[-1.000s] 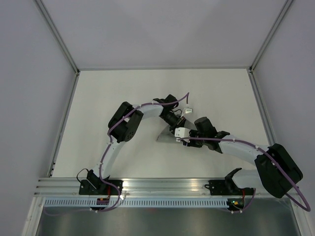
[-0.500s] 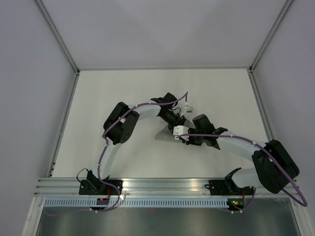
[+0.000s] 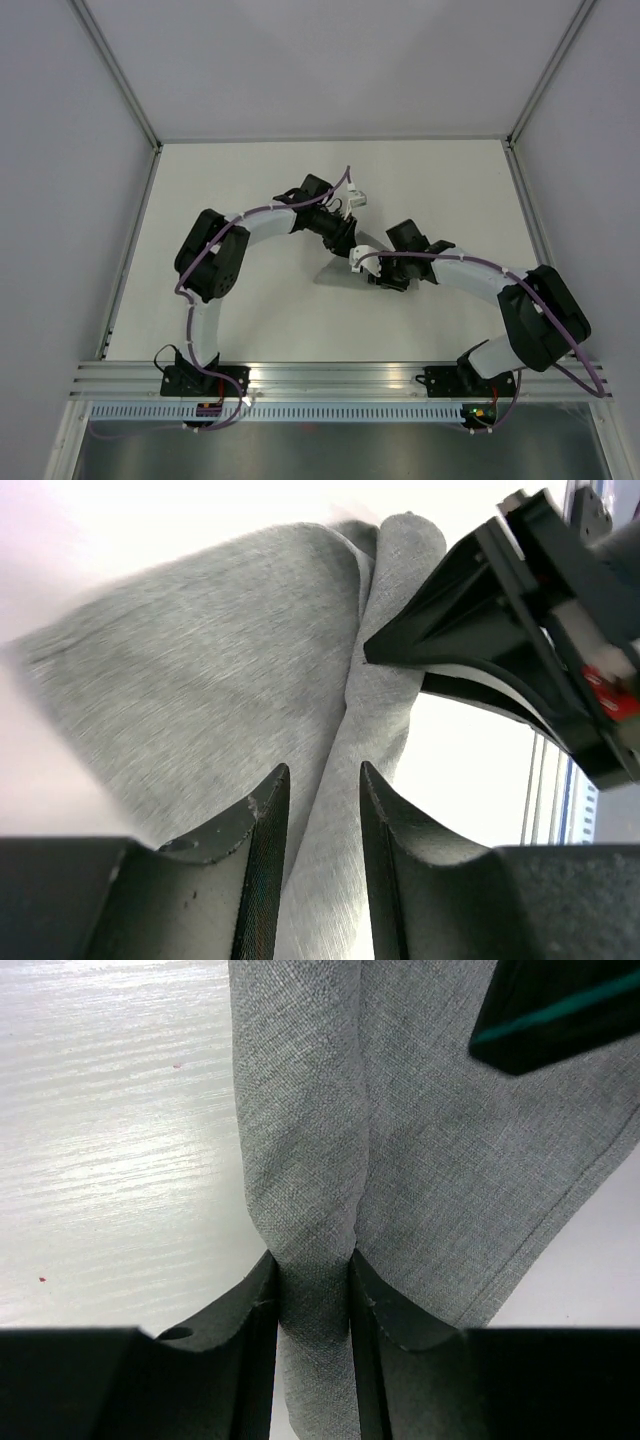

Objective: Fold the napkin, place the utensils inside, and roll it up
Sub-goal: Roll the napkin with the utensil

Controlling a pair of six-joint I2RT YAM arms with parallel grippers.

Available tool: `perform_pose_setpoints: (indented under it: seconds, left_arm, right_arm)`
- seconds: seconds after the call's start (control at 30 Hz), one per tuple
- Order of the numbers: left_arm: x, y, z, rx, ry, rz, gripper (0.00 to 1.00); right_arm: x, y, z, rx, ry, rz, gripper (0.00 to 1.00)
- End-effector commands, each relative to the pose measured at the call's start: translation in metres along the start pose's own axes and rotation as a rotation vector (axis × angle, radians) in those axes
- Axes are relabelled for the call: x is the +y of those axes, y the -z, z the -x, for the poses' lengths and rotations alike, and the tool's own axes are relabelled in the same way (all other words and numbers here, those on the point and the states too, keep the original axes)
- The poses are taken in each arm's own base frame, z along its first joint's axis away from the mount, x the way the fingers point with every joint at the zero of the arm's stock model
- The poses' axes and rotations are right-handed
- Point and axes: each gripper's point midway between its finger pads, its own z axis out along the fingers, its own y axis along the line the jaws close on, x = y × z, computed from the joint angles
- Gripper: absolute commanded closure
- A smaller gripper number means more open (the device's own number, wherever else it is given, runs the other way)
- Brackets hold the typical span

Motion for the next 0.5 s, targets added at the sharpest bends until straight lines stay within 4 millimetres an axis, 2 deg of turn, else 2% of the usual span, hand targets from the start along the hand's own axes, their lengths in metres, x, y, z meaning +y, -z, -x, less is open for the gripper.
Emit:
perform_pose_setpoints:
  seconds: [0.0,0.03,0.07,0.1,0.17,0.2,0.23,0.3,0.33,0.4,0.43,0.47]
  left_arm:
    - [-0.003,0.031,0.047,-0.164,-0.079,0.100,0.61]
    - [-0.001,0.033,0.040,-0.172,-0.050,0.127,0.61]
    - [0.001,0.040,0.051,-0.221,-0.084,0.158,0.61]
    - [-0.002,0.046,0.045,-0.234,-0.049,0.178,0.61]
    - [-0.001,0.059,0.062,-0.323,-0.105,0.249,0.61]
    - [-0.001,0.059,0.051,-0.328,-0.077,0.260,0.61]
    - [-0.009,0.070,0.062,-0.377,-0.104,0.285,0.61]
    - [-0.012,0.077,0.059,-0.440,-0.113,0.309,0.61]
    - [-0.018,0.086,0.065,-0.481,-0.138,0.337,0.61]
    - [-0.025,0.086,0.058,-0.516,-0.182,0.362,0.60]
    - [-0.020,0.088,0.056,-0.528,-0.193,0.422,0.60]
    - [-0.032,0.086,0.058,-0.540,-0.239,0.437,0.60]
  right_arm:
    - [0.021,-0.001,-0.011,0.040,-0.057,0.148,0.83]
    - [0.021,-0.001,-0.011,0.041,-0.065,0.163,0.83]
    - [0.019,0.000,-0.011,0.029,-0.077,0.182,0.83]
    - [0.020,-0.001,-0.012,0.038,-0.090,0.212,0.83]
    - [0.014,-0.002,-0.012,0.030,-0.108,0.245,0.83]
    - [0.018,-0.001,-0.015,0.043,-0.123,0.278,0.83]
    - [0.016,0.000,-0.017,0.044,-0.139,0.293,0.83]
    - [0.018,-0.002,-0.018,0.044,-0.158,0.354,0.83]
    - [0.016,-0.002,-0.020,0.046,-0.174,0.368,0.83]
    - [0.016,-0.003,-0.021,0.048,-0.192,0.426,0.83]
    - [0.016,-0.004,-0.021,0.045,-0.198,0.447,0.83]
    - [0.010,-0.007,-0.021,0.042,-0.213,0.464,0.83]
